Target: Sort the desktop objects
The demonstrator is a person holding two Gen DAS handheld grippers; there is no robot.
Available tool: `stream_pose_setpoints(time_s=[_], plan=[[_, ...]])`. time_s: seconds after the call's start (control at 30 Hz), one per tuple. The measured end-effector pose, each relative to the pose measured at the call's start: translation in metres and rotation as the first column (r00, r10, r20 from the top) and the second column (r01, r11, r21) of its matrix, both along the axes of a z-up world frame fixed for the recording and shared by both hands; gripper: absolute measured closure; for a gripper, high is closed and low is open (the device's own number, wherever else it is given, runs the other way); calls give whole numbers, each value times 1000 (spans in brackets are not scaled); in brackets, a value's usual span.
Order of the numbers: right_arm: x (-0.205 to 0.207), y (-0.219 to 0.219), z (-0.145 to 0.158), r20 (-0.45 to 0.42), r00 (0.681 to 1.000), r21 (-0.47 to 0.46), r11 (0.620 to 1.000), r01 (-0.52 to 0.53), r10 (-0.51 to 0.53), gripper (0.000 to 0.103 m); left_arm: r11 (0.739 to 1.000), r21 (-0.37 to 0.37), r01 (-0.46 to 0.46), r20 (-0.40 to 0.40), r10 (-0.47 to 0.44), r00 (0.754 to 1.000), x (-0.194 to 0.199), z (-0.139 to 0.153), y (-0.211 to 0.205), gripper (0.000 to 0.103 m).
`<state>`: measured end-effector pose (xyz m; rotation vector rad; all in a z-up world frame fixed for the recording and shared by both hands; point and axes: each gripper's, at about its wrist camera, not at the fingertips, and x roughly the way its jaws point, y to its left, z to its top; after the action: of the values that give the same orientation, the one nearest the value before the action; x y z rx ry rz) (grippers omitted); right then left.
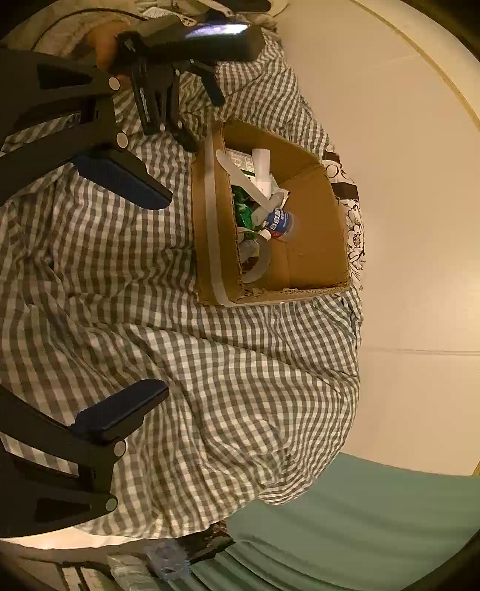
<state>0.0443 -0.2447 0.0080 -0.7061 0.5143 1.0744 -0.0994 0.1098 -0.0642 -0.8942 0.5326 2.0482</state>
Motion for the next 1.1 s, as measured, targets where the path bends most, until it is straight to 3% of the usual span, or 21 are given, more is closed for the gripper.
stream_pose_setpoints(time_s=[0.13,0.2,0.3,0.47,0.57,0.67,0.77,0.87,0.97,1.1], plan=[[-7,0,-1,54,998,-11,999,-31,32,9,997,46,-58,3,58,998,-21,11,14,0],[-8,2,-3,41,998,-16,999,-38,38,9,991,84,-109,47,105,993,-35,16,14,0],[-8,2,-4,28,999,-15,999,-33,34,9,983,84,-163,124,152,981,-44,16,5,0],[-16,-3,-4,14,999,20,999,-34,34,9,977,128,-168,139,150,979,-19,21,-36,0],[-23,-8,-5,-5,999,57,998,-33,33,9,959,213,-187,150,157,976,6,33,-72,0],[-32,-14,-6,1,1000,97,995,-21,21,8,949,285,-133,119,103,987,34,52,-90,0],[-40,-22,-8,12,1000,143,990,-13,11,1,959,279,-56,14,54,998,56,73,-87,0],[-43,-31,-9,-8,1000,166,986,2,0,0,958,280,-56,-65,77,995,65,83,-86,0],[-42,-43,-7,-8,999,212,977,32,-31,0,946,315,-73,-33,88,996,65,86,-93,0],[-42,-53,2,56,995,290,955,59,-78,0,923,366,-120,18,122,992,63,90,-104,0]])
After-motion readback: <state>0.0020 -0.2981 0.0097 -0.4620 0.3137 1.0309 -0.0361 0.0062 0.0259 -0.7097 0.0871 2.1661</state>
